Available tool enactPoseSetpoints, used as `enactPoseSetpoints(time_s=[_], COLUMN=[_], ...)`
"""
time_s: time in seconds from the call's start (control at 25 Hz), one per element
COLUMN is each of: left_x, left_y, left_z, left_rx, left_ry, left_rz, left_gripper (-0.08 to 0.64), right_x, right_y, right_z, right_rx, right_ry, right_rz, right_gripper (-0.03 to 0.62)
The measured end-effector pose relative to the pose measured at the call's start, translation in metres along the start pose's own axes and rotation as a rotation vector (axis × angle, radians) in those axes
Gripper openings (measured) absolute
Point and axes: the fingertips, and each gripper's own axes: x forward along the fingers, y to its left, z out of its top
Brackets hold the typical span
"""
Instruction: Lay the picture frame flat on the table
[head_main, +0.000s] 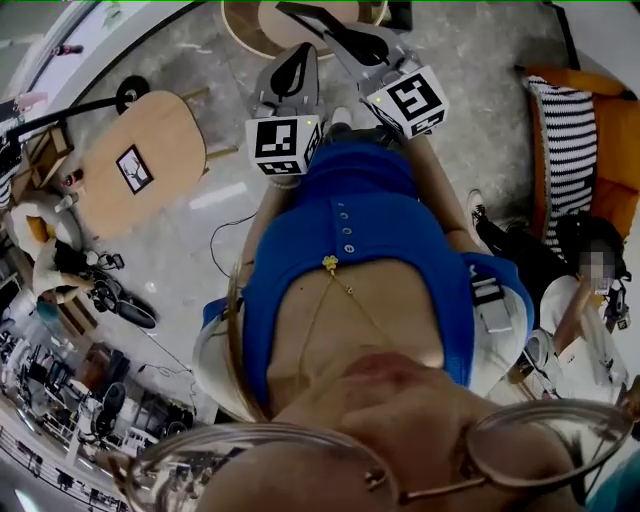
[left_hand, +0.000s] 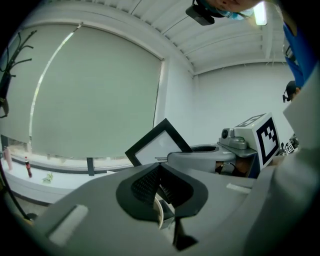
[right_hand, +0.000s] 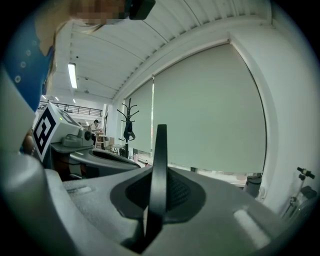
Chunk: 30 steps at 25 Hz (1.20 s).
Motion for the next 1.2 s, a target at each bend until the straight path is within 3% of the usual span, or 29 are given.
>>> enactPoseSetpoints(time_s=[0.4,0.84,1.2], left_x=[0.050,0.090,0.124], left_y=[0.034,0.139,0.166], left_z=[0.031,0.044,0.039], left_rx=[0.043,0.092,0.109], left_ry=[-0.005,0.029,0.073], left_rz=[-0.120,-0.270,-0.364], left_gripper=[0.002,0.002,0.002], right_x=[0.045,0.157,0.177], right_y=[-0.040,-0.066,-0.090], right_z=[0.013,0.021,0.009], right_rx=[-0.031,-0.010,0.020], right_ry=[0.035,0.040,0.093], right_rz=[-0.132,-0.250,-0.363], right_gripper=[0.023,0.023,0.023])
